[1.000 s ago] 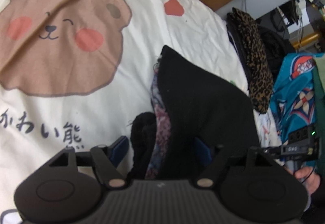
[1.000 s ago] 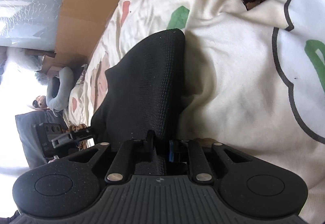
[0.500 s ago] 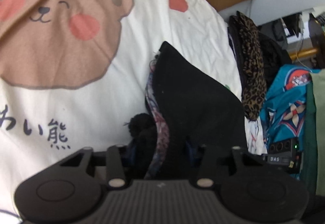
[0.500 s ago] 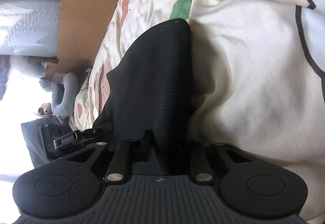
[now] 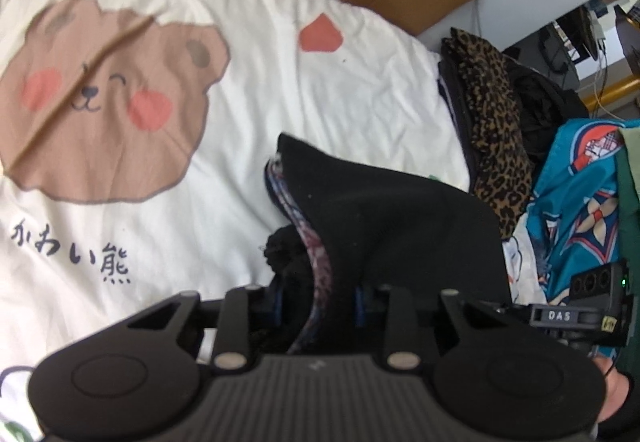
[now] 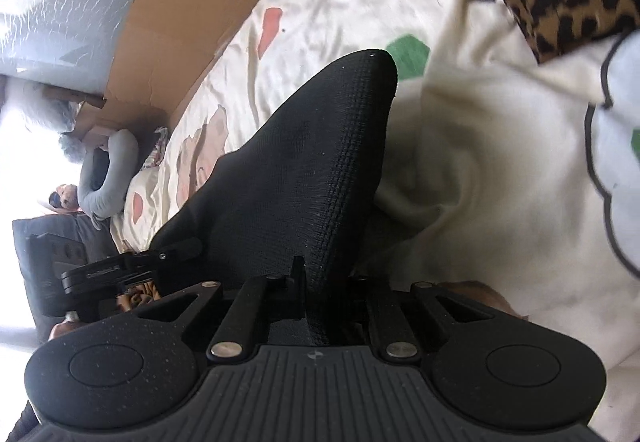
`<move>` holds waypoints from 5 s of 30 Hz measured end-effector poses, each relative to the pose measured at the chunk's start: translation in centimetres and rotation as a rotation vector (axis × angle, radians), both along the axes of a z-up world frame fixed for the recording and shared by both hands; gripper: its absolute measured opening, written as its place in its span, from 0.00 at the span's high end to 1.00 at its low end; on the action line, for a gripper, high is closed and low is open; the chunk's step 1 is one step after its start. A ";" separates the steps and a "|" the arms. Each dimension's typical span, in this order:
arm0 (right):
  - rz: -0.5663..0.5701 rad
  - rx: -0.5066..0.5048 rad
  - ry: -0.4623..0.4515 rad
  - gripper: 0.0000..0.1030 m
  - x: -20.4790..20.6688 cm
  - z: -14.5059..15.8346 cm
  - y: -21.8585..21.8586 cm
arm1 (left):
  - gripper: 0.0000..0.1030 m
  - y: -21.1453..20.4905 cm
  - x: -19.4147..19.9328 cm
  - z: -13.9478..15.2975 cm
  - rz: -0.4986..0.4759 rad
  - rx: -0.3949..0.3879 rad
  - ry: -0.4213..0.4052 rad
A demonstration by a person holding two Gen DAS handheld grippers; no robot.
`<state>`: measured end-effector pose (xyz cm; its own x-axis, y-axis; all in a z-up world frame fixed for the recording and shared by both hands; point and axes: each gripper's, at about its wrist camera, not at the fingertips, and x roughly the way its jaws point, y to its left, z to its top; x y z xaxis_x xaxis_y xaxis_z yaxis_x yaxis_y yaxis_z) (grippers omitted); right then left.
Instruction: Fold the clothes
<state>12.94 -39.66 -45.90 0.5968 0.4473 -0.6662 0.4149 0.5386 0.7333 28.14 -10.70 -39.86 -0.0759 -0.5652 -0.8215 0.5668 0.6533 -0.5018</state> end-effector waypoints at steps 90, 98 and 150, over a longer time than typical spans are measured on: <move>-0.034 -0.556 -0.411 0.92 -11.0 52.6 -14.1 | 0.70 -12.6 -16.3 41.6 0.175 -0.328 -0.250; -0.066 -0.574 -0.364 0.92 -11.7 50.3 -16.3 | 0.70 -14.9 -17.1 39.2 0.145 -0.332 -0.227; -0.122 -0.751 -0.136 0.92 0.0 23.6 -26.7 | 0.70 -27.0 -8.3 7.5 0.075 -0.436 -0.021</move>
<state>12.98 -66.37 -22.29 0.7111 -0.1700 -0.6822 0.4357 0.8681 0.2379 19.83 -37.72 -32.37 -0.0074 -0.8628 -0.5055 0.5387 0.4225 -0.7289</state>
